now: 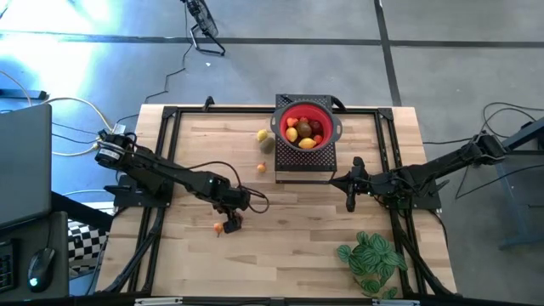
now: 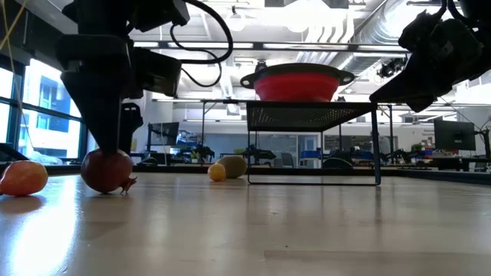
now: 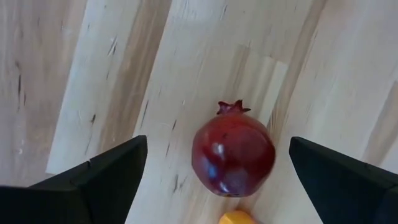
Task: Pick & Place Fruit
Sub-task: Put the red pomegranate into the red strainer bowl on the shelf
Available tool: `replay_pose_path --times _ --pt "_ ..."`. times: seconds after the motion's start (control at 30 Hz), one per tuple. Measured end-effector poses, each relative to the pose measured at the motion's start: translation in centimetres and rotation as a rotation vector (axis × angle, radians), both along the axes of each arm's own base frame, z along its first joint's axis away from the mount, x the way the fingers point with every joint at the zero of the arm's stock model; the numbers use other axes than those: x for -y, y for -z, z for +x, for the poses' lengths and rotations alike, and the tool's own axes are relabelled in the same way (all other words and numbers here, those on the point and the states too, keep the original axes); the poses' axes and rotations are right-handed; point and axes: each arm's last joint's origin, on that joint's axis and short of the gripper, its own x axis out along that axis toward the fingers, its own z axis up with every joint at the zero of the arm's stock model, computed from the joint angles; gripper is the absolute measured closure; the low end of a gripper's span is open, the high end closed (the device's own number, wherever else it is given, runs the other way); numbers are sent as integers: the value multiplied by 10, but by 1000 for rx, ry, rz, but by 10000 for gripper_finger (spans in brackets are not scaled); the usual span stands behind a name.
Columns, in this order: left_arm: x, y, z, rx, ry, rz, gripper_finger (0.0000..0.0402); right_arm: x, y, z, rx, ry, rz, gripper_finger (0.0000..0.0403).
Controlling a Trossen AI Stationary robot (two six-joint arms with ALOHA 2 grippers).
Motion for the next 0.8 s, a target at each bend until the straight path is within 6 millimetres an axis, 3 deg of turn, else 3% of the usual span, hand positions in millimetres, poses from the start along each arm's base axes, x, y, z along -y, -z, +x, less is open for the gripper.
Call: replay_pose_path --times 0.8 --pt "0 12 2 -47 -13 18 16 0 1 0 -10 0 -3 401"
